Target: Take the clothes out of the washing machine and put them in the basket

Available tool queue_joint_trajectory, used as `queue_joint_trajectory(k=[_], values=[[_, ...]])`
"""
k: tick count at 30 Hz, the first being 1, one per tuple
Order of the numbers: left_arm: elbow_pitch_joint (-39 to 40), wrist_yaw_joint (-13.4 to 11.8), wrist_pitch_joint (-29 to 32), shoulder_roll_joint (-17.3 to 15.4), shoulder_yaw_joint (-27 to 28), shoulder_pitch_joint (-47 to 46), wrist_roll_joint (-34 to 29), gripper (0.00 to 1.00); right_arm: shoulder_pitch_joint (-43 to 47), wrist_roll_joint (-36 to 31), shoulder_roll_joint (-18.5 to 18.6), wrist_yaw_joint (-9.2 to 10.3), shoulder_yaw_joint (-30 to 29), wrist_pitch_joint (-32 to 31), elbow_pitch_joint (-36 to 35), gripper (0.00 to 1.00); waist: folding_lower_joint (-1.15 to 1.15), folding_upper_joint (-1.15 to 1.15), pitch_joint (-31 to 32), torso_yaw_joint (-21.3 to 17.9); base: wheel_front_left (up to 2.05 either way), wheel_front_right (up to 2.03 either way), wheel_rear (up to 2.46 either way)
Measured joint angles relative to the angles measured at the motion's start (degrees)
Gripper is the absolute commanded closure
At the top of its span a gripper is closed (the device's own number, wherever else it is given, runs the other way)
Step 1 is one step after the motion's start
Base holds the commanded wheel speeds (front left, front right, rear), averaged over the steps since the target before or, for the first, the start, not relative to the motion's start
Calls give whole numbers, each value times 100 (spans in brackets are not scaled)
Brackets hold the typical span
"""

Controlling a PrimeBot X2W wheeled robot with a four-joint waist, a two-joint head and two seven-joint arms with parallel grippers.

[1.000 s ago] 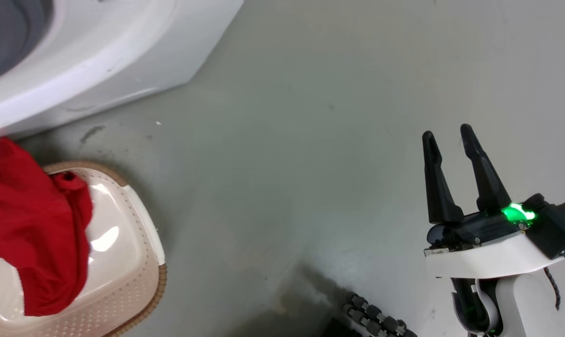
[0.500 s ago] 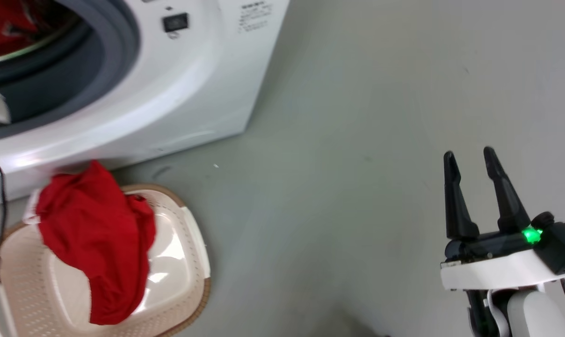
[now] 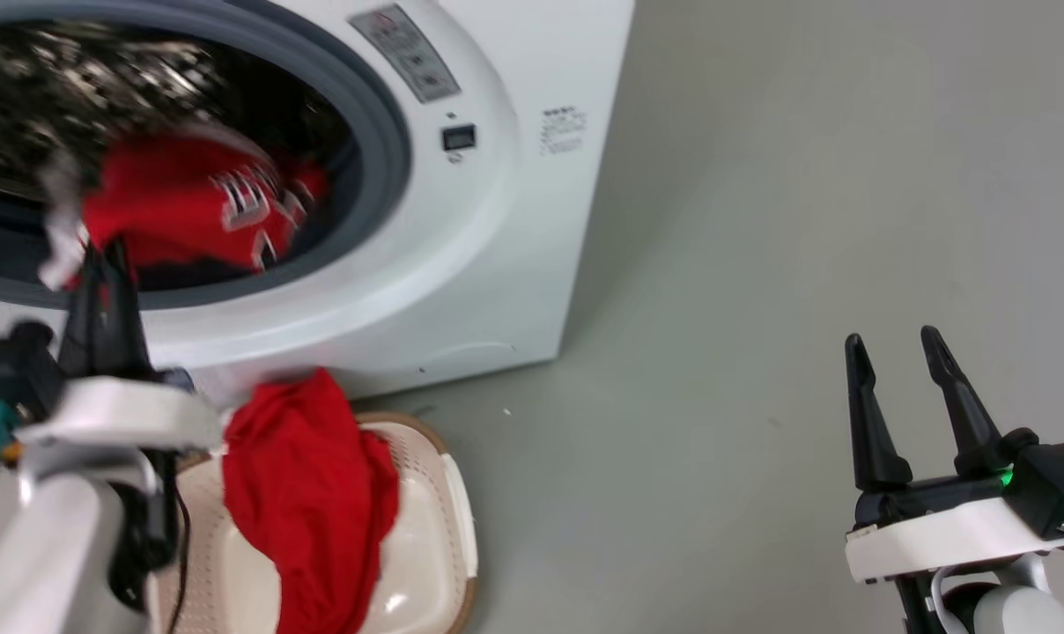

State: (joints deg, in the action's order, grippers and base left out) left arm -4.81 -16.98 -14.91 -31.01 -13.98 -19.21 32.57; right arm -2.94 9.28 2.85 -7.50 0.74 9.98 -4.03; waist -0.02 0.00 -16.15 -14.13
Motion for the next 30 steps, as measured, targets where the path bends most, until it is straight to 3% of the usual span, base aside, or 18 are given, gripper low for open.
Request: queue_joint_trajectory(k=[6, 14, 21, 26, 30], values=[[315, -68, 16, 245, -236, 691, -64, 100, 238, -124, 1, 0, -97, -256, -186, 0, 0, 0, 492, 329, 0, 0, 0], [581, -135, 162, 255, -510, 1617, -26, 100, 569, -171, 2, 0, -226, -500, -396, 0, 0, 0, 1034, 674, 0, 0, 0], [670, -268, 155, 515, -690, 2283, 118, 100, 804, -123, 2, 0, -300, -579, -588, 0, 0, 0, 1211, 934, 0, 0, 0], [292, -147, 79, 792, -724, 2274, 213, 100, 789, -96, 2, 0, -259, -594, -683, 0, 2, 0, 1006, 969, 0, 0, 0], [-269, 93, 11, 1032, -589, 2059, 274, 100, 738, -67, 2, 0, -209, -589, -714, 0, 2, 0, 763, 946, 0, 0, 0]])
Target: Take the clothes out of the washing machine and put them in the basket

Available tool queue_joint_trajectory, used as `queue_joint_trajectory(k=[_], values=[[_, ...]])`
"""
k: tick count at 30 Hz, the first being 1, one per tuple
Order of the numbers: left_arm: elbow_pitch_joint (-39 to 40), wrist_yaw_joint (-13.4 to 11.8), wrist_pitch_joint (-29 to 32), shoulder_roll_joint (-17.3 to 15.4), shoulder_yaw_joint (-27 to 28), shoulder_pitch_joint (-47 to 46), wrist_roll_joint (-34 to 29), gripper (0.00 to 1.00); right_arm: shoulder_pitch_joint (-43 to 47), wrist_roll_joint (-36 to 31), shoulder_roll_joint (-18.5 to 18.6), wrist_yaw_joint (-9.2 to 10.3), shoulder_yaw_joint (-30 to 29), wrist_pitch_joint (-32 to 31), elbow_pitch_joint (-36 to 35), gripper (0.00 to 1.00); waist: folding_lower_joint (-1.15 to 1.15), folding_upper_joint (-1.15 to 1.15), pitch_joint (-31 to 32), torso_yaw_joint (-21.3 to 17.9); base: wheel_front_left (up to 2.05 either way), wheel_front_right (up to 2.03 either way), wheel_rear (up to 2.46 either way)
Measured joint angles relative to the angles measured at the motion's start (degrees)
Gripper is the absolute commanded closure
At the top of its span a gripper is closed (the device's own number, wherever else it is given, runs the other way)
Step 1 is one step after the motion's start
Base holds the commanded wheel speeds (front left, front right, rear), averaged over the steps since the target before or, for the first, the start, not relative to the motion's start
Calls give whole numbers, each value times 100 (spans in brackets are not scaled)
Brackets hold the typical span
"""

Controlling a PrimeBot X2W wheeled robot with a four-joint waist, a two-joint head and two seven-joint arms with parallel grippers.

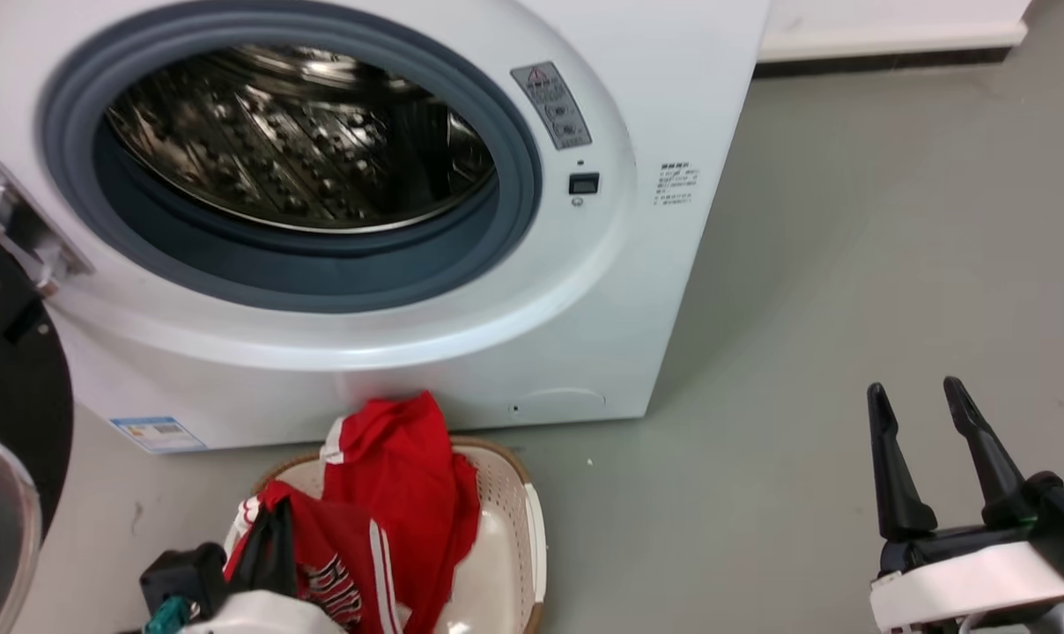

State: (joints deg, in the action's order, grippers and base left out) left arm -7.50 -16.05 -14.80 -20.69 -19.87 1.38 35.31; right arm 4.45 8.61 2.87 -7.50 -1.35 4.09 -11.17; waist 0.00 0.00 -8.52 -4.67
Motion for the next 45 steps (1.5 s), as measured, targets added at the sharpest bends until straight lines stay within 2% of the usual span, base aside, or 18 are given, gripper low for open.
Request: queue_joint_trajectory(k=[10, 19, 23, 31, 32, 33, 34, 35, 36, 37, 41, 45], values=[[-1011, 840, -11, 566, 679, -1073, -584, 100, -434, 2, 0, 0, 37, 91, -121, 0, 0, 0, -844, -126, 0, 0, 0], [-2639, 1550, -18, 972, 1118, -1919, -1040, 100, -851, 53, 1, 0, 180, 282, -58, 0, 1, 0, -1747, -284, 0, 0, 0], [-3341, 1736, -26, 1098, 1278, -2276, -1220, 100, -1035, 54, 1, 0, 215, 355, -25, 0, 1, 0, -2113, -366, 0, 0, 0], [-4700, 1920, -26, 1223, 1484, -2867, -1405, 100, -1239, 51, 0, 0, 185, 449, -21, 0, 1, 0, -2675, -484, 0, 0, 0], [-5239, 2020, -26, 1277, 1545, -3128, -1336, 100, -1290, 46, 0, 0, 188, 475, -7, 0, 1, 0, -2806, -498, 0, 0, 0], [-5428, 2053, -26, 1300, 1562, -3184, -1305, 100, -1294, 41, 0, 0, 187, 477, 2, 0, 1, 0, -2831, -500, 0, 0, 0], [-5633, 2089, -26, 1323, 1555, -3237, -1277, 82, -1309, 41, 0, 0, 189, 479, 16, 0, 1, 0, -2844, -500, 0, 0, 0], [-5776, 2111, -26, 1334, 1551, -3264, -1274, 58, -1337, 40, 0, 0, 193, 478, 31, 0, 1, 0, -2840, -501, 0, 0, 0], [-5873, 2120, -26, 1338, 1555, -3290, -1257, 21, -1360, 38, 0, 0, 198, 480, 37, 0, 0, 0, -2828, -503, 0, 0, 0], [-5961, 2145, -26, 1350, 1557, -3338, -1239, 0, -1362, 27, -1, 0, 199, 495, 47, 0, 0, 0, -2807, -502, 0, 0, 0], [-5910, 2150, -26, 1362, 1633, -3353, -1241, 0, -1358, -5, -1, 0, 166, 528, 114, 0, 1, 0, -2636, -474, 0, 0, 0], [-5513, 2092, -26, 1371, 1752, -3143, -1314, 0, -1330, -70, 0, 0, 149, 510, 201, 0, 0, 0, -2341, -413, 0, 0, 0]])
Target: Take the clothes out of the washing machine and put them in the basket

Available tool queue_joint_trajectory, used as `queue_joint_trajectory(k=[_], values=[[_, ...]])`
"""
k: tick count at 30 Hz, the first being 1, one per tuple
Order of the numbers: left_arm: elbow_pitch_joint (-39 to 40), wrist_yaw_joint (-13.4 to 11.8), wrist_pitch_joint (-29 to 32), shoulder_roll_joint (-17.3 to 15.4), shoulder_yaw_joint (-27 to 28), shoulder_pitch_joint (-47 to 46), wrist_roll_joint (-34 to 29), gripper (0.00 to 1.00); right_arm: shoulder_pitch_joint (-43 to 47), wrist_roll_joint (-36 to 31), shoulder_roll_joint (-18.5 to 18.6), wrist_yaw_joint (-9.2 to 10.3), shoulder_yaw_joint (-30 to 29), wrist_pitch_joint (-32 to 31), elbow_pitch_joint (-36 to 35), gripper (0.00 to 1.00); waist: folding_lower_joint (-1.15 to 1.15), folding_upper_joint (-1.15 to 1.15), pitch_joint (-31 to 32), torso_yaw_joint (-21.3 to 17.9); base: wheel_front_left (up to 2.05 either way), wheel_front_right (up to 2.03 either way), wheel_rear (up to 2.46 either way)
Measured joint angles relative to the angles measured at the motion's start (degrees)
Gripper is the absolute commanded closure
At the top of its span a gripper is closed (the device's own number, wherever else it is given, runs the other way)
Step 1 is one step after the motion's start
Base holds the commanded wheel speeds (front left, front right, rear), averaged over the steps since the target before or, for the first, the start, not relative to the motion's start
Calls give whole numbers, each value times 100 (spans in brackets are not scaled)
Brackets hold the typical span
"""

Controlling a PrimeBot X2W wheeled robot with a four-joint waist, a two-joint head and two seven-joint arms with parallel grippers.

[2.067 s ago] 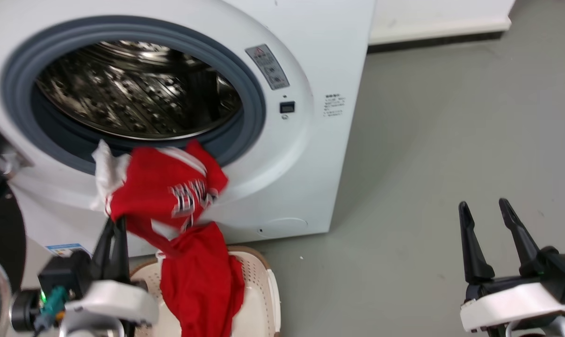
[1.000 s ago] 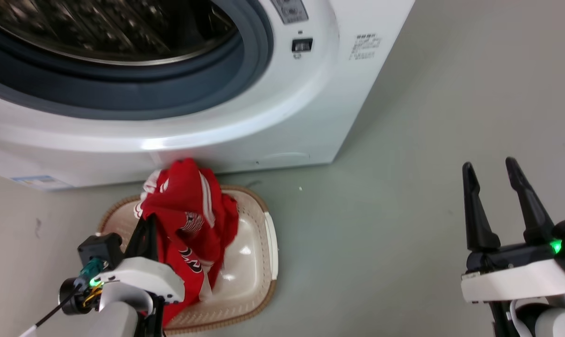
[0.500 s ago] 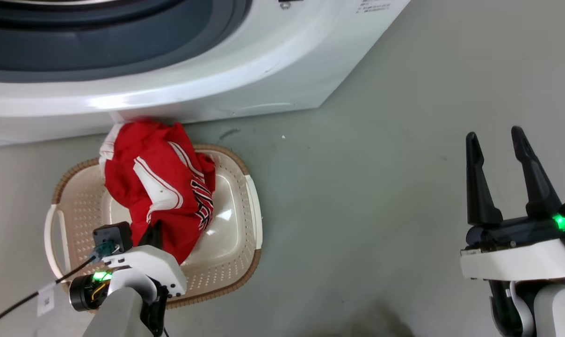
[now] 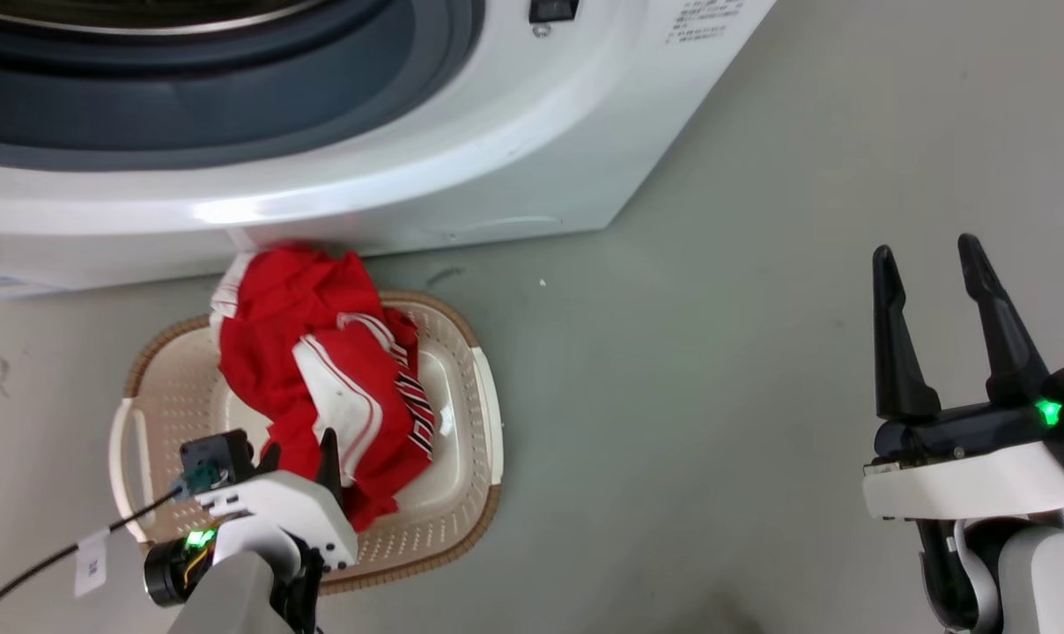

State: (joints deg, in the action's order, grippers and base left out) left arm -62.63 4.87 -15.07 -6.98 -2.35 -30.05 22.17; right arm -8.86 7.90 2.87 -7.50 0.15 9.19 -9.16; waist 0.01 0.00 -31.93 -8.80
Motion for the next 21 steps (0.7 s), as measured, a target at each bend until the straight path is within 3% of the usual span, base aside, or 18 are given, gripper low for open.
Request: queue_joint_trajectory(k=[10, 21], values=[[1257, -7, 0, 102, 393, 782, -401, 0, 286, -144, -1, 0, -20, -200, 166, 0, 0, 0, 993, 267, 0, 0, 0], [3275, 15, 0, 363, 721, 1615, -939, 0, 805, -300, 0, 0, -196, -431, 197, 0, -1, 0, 2009, 589, 0, 0, 0]])
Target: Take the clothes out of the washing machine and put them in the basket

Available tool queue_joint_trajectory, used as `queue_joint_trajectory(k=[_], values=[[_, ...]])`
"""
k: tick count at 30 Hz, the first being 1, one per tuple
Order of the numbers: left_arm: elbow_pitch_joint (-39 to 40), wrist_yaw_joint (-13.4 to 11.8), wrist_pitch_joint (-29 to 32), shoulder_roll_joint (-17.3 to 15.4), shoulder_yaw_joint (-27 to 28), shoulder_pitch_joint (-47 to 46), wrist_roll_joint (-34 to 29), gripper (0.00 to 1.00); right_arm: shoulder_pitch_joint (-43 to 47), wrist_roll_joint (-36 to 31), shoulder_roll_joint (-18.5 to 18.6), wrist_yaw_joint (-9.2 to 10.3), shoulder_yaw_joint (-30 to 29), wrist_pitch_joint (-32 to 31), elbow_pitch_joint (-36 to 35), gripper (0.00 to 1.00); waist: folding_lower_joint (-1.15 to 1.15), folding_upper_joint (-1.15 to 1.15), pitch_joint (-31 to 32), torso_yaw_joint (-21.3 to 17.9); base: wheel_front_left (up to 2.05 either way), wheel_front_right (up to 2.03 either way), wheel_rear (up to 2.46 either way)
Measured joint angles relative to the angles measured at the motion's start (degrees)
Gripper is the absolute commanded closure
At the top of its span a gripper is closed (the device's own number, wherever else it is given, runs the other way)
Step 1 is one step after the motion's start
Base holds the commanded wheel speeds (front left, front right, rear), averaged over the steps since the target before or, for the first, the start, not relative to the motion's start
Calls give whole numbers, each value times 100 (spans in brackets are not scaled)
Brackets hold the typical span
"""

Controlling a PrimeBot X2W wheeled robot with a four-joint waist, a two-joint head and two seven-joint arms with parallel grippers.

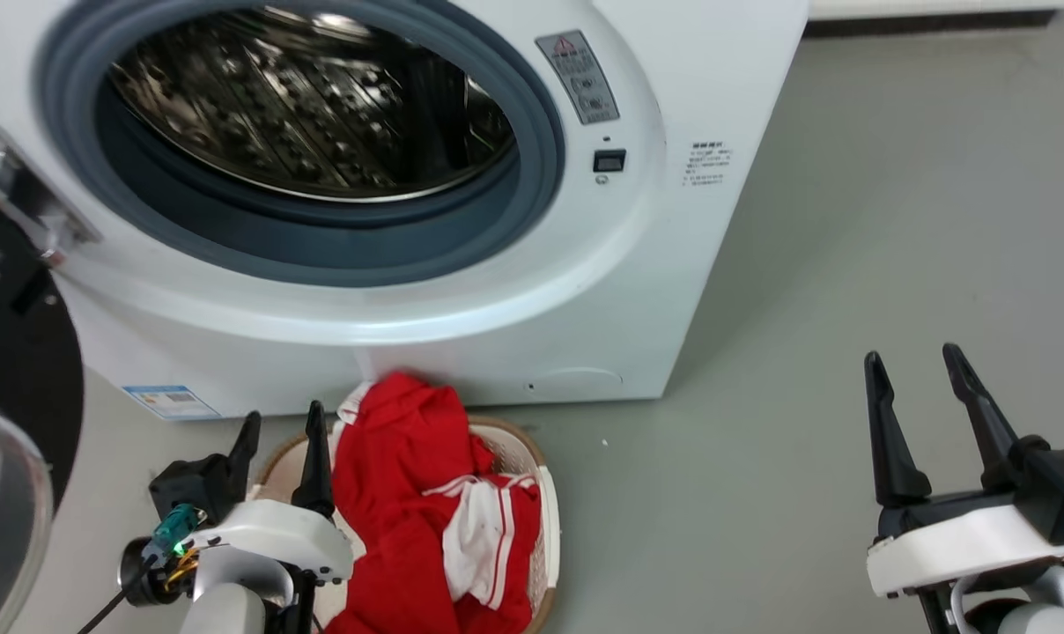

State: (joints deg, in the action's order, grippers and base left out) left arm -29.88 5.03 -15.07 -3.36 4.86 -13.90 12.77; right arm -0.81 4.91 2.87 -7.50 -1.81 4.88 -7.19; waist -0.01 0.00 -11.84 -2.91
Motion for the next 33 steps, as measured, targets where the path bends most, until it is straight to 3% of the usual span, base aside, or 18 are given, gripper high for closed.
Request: queue_joint_trajectory(k=[7, 14, 22, 33], values=[[1232, -55, 0, 26, -32, 402, -364, 0, 292, -44, -1, 0, -44, -76, -9, 0, 0, 0, 523, 201, 0, 0, 0], [1907, -144, 0, -23, -191, 731, -847, 0, 570, -44, 0, 0, -14, -92, 31, 0, 0, 0, 977, 284, 0, 0, 0], [2118, -201, 27, -183, -312, 1147, -1087, 0, 818, -123, 0, 0, -5, -123, 29, 0, 0, 0, 1302, 248, 0, 0, 0], [2205, -253, 323, -186, -325, 1467, -964, 0, 935, -146, 0, 0, -3, -169, -4, 0, 0, 0, 1409, 234, 0, 0, 0]])
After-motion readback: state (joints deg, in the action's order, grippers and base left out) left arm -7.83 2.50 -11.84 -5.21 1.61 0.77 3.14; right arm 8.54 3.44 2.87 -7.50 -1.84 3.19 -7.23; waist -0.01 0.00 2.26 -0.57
